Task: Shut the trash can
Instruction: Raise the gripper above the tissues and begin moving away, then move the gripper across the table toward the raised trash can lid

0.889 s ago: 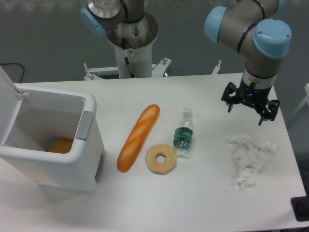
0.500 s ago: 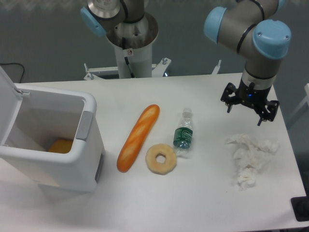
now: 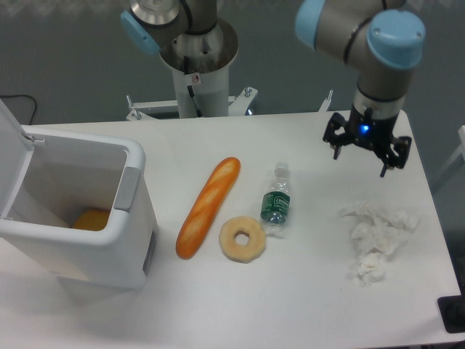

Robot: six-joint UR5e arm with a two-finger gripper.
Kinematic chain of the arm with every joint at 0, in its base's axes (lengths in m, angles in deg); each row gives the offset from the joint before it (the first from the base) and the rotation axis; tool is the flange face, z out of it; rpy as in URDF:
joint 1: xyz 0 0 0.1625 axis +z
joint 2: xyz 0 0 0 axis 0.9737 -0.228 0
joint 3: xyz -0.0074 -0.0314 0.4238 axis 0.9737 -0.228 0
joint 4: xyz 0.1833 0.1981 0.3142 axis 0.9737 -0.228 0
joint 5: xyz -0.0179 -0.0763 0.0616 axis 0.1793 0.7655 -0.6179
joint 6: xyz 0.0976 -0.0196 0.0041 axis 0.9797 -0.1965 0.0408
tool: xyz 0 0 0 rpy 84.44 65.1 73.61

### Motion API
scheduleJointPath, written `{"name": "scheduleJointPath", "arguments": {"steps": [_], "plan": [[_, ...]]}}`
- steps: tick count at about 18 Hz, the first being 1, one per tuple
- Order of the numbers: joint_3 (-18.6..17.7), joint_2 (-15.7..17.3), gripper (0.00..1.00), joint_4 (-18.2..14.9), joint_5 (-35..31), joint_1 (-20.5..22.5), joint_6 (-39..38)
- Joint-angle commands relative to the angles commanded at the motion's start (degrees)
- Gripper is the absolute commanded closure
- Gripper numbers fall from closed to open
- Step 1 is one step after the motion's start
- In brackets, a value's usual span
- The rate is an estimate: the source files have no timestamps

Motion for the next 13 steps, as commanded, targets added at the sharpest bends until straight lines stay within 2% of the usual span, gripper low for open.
{"name": "scheduleJointPath", "arguments": {"steps": [1,4,6,9,13], "plan": [[-0.3,0.7,0.00,0.0,2.0,-0.6,-1.6],[-2.2,5.8,0.00,-0.4,2.9,-1.9,-6.4],[-4.2,9.1,0.00,-1.0,2.7,-6.2,-12.2],[-4.4,13.4,0.00,-4.1,3.3,-9.7,-18.3],[-3.8,16.4,0.00,-6.4,4.4,-17.0,-26.6]]}}
